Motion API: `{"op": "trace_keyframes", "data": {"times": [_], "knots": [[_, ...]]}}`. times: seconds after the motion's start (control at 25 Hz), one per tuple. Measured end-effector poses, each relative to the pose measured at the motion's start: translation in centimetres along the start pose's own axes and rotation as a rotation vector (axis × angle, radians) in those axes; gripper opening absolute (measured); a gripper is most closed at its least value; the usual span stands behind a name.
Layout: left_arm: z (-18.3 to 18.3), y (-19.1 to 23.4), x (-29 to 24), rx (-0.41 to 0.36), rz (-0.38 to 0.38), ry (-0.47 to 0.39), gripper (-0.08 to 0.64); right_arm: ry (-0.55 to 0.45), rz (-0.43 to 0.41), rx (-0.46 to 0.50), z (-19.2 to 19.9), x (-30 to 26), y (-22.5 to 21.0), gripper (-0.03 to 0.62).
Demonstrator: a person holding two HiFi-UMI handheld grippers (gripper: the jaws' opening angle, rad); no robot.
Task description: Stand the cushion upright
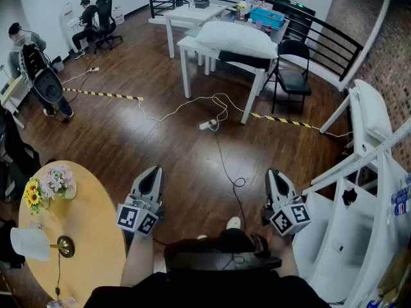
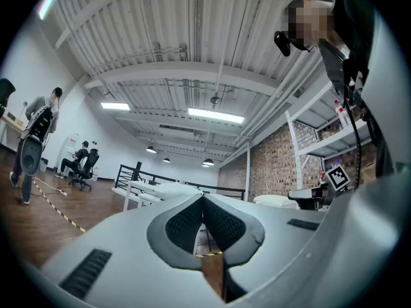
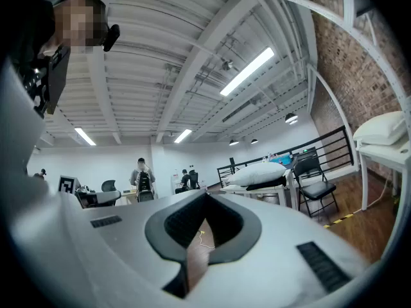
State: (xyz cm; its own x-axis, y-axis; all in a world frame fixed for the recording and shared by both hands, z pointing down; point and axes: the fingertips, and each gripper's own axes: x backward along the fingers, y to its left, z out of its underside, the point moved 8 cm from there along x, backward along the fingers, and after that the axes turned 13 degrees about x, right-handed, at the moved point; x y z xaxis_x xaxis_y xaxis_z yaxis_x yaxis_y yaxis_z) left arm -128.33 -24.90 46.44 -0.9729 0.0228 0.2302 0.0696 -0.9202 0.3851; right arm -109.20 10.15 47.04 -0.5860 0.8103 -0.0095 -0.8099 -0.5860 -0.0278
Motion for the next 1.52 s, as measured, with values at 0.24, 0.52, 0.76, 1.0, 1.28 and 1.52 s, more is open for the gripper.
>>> {"op": "trace_keyframes", "data": {"times": [0.24,0.52,0.76,1.0,1.28,1.52], "knots": [[2.9,-0.1,-6.6,-0.004,0.038,0.049,0.003,-0.031,0.024,-0.007,0.7,-3.0,-5.3,0.005],[5.6,-2.3,-18.6,0.010,0.085,0.037,0.003,-0.046,0.053,0.017,-0.1,-6.3,-15.7,0.005],[7.9,-3.9,-28.7,-0.010,0.109,0.056,0.003,-0.030,0.067,0.018,-1.0,-9.0,-24.8,0.005],[10.6,-5.2,-37.5,-0.058,0.181,0.107,0.003,-0.004,0.071,0.036,-0.8,-12.6,-30.1,0.005],[11.8,-2.7,-48.8,-0.086,0.289,0.099,0.003,-0.011,0.132,0.034,-1.6,-20.3,-35.3,0.005],[10.5,2.0,-59.0,-0.078,0.384,0.062,0.003,-0.046,0.238,0.049,-3.5,-27.1,-39.0,0.005]]}}
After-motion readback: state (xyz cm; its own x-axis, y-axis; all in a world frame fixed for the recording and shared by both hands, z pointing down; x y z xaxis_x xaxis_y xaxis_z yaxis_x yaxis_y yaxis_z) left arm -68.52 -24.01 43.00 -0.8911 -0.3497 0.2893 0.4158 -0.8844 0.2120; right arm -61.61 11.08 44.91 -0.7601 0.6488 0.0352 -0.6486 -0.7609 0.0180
